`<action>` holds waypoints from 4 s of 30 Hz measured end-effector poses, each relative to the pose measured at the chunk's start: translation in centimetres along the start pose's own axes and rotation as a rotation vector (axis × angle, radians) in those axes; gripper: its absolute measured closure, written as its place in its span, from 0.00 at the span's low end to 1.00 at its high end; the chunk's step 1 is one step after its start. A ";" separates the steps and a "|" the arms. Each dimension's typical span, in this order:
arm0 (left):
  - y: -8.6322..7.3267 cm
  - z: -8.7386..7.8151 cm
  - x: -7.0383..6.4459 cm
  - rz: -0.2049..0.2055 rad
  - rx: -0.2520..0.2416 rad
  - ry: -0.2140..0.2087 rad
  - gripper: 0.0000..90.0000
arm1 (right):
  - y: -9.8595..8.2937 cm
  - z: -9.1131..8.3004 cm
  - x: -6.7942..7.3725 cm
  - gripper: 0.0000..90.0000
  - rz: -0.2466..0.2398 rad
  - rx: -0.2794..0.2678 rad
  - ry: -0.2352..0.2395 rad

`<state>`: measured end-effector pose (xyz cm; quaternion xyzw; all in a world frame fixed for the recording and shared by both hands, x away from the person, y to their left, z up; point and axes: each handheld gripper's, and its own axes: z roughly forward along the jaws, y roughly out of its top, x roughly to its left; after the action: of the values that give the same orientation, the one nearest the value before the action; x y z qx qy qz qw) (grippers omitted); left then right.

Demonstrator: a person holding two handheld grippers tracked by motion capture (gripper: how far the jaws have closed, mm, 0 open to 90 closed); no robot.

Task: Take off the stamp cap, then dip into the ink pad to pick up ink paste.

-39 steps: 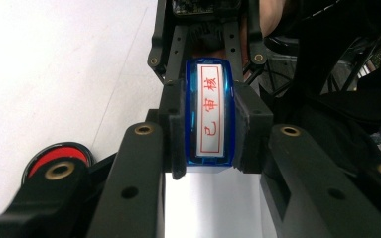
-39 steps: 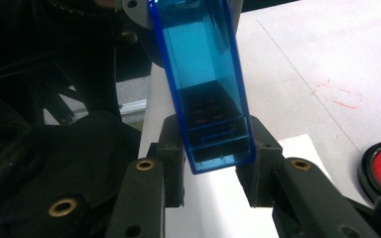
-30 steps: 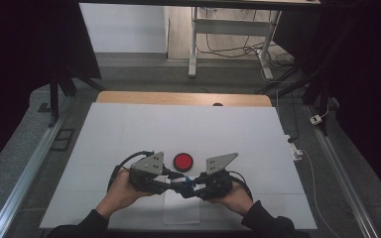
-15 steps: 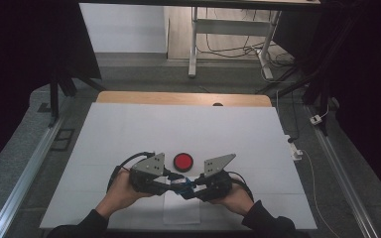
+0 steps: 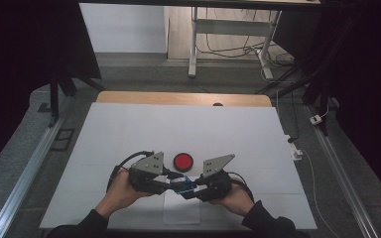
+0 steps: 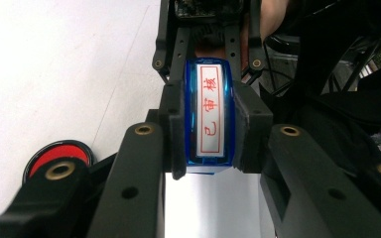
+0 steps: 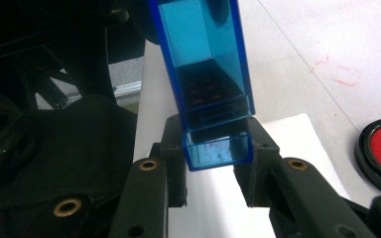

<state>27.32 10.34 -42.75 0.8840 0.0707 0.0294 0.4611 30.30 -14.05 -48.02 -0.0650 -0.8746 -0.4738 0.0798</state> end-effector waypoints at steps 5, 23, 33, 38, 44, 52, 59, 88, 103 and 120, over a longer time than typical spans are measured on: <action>0.0 0.0 0.1 -0.020 -0.002 0.005 0.78 | 0.0 -0.2 0.1 0.77 -0.001 0.022 -0.043; -0.2 -0.5 0.2 -0.040 -0.001 0.034 0.78 | -0.2 -1.8 0.8 0.76 0.005 0.034 -0.156; -0.3 -0.5 0.3 -0.065 0.003 0.038 0.78 | -0.3 -3.0 1.4 0.76 0.024 0.020 -0.218; -0.3 -0.5 0.4 -0.072 0.002 0.037 0.78 | -0.5 -3.8 2.0 0.76 0.044 0.011 -0.251; -0.4 -0.5 0.5 -0.073 0.008 0.047 0.78 | -0.8 -4.9 2.8 0.76 0.052 0.010 -0.279; -0.6 -0.5 0.7 -0.093 0.011 0.062 0.78 | -1.6 -6.5 3.7 0.76 0.062 -0.007 -0.329; -0.6 -0.6 0.8 -0.099 0.015 0.064 0.78 | -2.4 -7.7 4.3 0.76 0.088 -0.014 -0.374; -0.8 -0.6 1.1 -0.141 0.012 0.094 0.78 | -7.4 -14.2 7.0 0.76 0.276 -0.046 -0.598; -0.9 -0.7 1.3 -0.160 0.009 0.106 0.78 | -8.8 -15.6 7.6 0.76 0.321 -0.051 -0.624; -0.9 -0.5 2.3 -0.188 0.030 0.145 0.78 | -8.8 -15.5 7.6 0.76 0.321 -0.055 -0.609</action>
<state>29.42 11.64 -43.26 0.8758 0.1868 0.0488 0.4423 22.41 -31.54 -45.37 -0.3422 -0.8239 -0.4374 -0.1134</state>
